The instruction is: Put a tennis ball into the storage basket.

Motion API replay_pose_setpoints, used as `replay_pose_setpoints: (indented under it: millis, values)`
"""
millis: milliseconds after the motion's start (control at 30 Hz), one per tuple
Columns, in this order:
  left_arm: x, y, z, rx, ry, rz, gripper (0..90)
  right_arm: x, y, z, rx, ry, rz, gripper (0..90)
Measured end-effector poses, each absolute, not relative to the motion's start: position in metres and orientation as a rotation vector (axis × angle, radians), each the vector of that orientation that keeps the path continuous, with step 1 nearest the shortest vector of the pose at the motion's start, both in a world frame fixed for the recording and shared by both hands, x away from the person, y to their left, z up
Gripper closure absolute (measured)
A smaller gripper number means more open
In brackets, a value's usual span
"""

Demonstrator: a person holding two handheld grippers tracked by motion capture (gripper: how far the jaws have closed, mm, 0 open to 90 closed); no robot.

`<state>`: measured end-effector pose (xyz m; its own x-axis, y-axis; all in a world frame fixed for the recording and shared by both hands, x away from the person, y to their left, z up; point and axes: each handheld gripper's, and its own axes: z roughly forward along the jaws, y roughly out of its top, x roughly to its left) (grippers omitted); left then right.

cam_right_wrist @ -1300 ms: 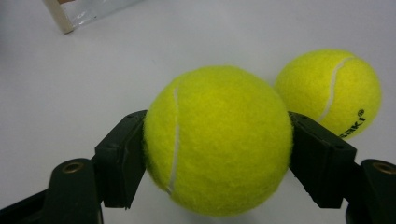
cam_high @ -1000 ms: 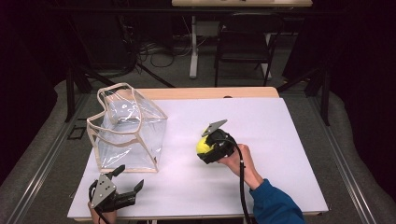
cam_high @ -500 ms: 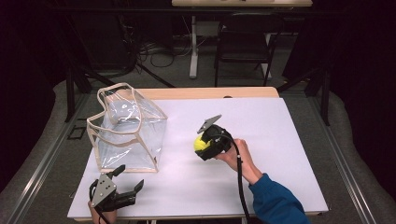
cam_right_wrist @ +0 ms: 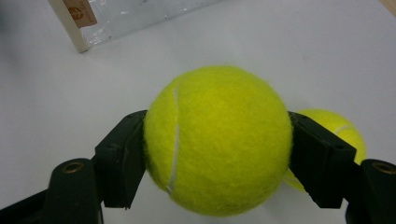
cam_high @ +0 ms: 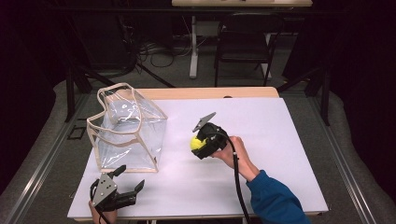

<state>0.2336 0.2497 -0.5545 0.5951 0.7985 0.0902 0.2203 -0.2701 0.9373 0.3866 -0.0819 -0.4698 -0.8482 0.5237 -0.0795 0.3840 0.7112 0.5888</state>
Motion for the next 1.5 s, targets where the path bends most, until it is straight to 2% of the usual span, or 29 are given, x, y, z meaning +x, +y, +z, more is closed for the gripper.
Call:
replay_pose_setpoints:
  millis: [367,1500]
  values:
    - [0.234,0.25,-0.555,1.795,0.83,0.702,16.0,0.39,-0.07,-0.468,0.688,2.699,0.831,25.8]
    - [0.233,0.249,-0.554,1.795,0.821,0.705,16.0,0.408,-0.053,-0.433,0.635,2.697,0.822,25.8]
